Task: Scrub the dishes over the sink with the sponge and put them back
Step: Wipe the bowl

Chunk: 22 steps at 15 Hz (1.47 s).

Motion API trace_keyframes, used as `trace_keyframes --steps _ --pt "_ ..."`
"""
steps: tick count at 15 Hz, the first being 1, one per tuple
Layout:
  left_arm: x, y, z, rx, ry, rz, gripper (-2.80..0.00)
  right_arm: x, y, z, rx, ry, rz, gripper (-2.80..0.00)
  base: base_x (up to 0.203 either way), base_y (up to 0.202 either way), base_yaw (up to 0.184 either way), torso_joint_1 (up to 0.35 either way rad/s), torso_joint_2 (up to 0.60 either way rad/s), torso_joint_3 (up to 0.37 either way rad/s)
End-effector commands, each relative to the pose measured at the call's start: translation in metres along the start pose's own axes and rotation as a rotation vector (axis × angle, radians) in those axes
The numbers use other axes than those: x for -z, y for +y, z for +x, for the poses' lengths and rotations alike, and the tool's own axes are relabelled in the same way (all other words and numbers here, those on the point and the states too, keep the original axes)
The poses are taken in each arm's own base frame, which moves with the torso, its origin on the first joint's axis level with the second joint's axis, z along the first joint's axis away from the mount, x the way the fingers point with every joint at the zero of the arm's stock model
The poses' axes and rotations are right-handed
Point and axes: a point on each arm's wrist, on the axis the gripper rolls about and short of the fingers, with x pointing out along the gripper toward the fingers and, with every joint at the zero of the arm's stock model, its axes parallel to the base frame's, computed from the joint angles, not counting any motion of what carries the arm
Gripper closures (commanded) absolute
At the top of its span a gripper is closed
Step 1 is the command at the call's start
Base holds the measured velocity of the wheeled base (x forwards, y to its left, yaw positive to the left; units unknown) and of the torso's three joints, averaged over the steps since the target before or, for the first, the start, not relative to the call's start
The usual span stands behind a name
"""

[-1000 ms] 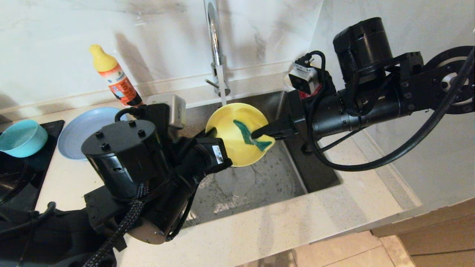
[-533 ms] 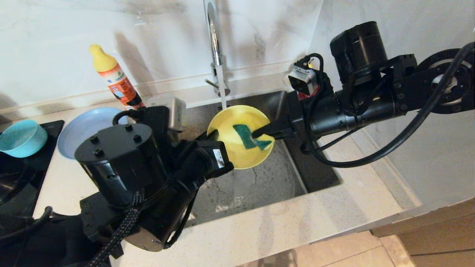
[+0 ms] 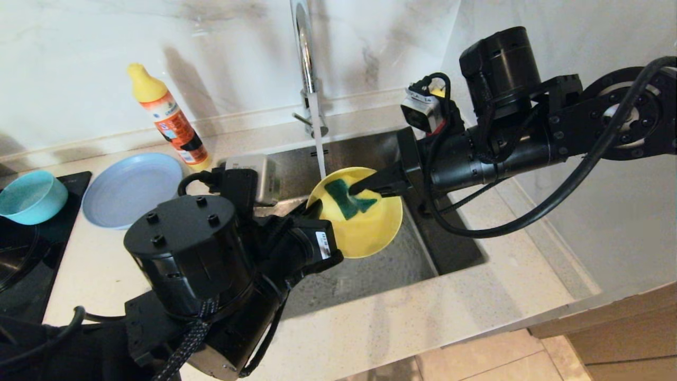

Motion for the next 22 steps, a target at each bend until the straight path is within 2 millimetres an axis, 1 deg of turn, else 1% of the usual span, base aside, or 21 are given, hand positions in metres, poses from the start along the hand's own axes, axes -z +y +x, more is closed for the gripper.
trace_keyframes --steps 1,3,6,9,13,15,16,18,22 --pt "-0.005 0.001 0.0 -0.005 -0.018 -0.014 0.0 0.0 0.0 -0.003 0.01 -0.008 0.004 0.0 0.0 0.0 0.0 0.0 0.0 0.0" --pt "-0.008 0.004 0.0 -0.012 -0.028 -0.022 0.0 0.0 -0.001 -0.004 0.071 -0.049 0.004 0.0 0.0 0.0 0.0 0.0 0.0 0.0" --pt "-0.011 0.007 0.002 -0.026 -0.04 -0.028 0.0 0.002 0.004 -0.011 0.083 -0.041 0.013 0.0 0.0 0.0 0.0 0.0 0.0 0.0" --pt "-0.019 0.01 0.004 -0.038 -0.064 -0.037 0.0 0.004 0.007 -0.012 0.08 -0.038 0.01 0.0 0.0 0.0 0.0 0.0 0.0 0.0" --pt "-0.018 0.014 0.006 -0.052 -0.061 -0.03 0.0 0.005 0.01 -0.015 0.08 -0.039 0.009 0.0 0.0 0.0 0.0 0.0 0.0 0.0" --pt "-0.009 0.013 0.006 -0.053 -0.035 -0.015 0.0 0.004 0.014 -0.018 0.068 -0.048 -0.003 0.0 0.0 0.0 0.0 0.0 0.0 0.0" --pt "-0.005 0.013 0.008 -0.053 -0.026 -0.009 0.0 0.004 0.015 -0.016 0.062 -0.046 -0.008 0.0 0.0 0.0 0.0 0.0 0.0 0.0" --pt "-0.008 0.013 0.008 -0.051 -0.059 -0.028 0.0 0.007 0.016 -0.008 0.055 -0.027 -0.011 0.0 0.0 0.0 0.0 0.0 0.0 0.0" --pt "-0.014 0.012 0.007 -0.047 -0.077 -0.039 0.0 0.011 0.013 0.006 0.056 0.009 -0.002 0.0 0.0 0.0 0.0 0.0 0.0 0.0"
